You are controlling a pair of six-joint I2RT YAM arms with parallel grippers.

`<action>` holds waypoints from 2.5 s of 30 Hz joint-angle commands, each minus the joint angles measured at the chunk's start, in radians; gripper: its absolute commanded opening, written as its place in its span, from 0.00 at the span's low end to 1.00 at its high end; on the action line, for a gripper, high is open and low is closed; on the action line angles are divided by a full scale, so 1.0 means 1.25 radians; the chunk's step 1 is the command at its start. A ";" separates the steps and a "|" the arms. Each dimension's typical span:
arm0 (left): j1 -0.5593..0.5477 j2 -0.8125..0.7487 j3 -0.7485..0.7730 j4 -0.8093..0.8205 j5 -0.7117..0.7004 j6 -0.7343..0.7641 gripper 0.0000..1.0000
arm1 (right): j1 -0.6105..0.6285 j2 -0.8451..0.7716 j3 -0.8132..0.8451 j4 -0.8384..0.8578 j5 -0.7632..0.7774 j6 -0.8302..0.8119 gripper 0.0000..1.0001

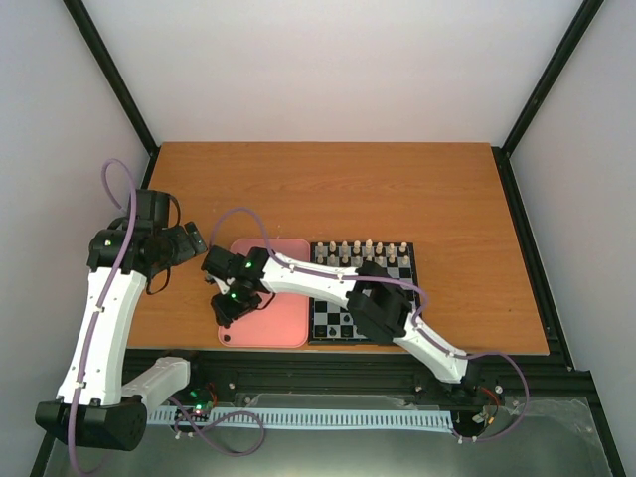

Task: Set up the chess pieces on the board
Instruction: Pick up the chess piece from the storage box, then place the chess piece on the chessboard.

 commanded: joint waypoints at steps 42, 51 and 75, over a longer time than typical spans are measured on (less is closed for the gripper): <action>0.004 -0.017 -0.014 -0.002 0.006 -0.009 1.00 | 0.000 0.115 0.113 -0.068 -0.042 -0.032 0.08; 0.003 -0.017 -0.011 -0.004 0.005 -0.010 1.00 | -0.010 0.012 0.061 -0.069 0.036 -0.026 0.03; 0.003 -0.005 -0.033 0.011 0.011 0.003 1.00 | -0.196 -0.562 -0.713 0.021 0.200 0.057 0.03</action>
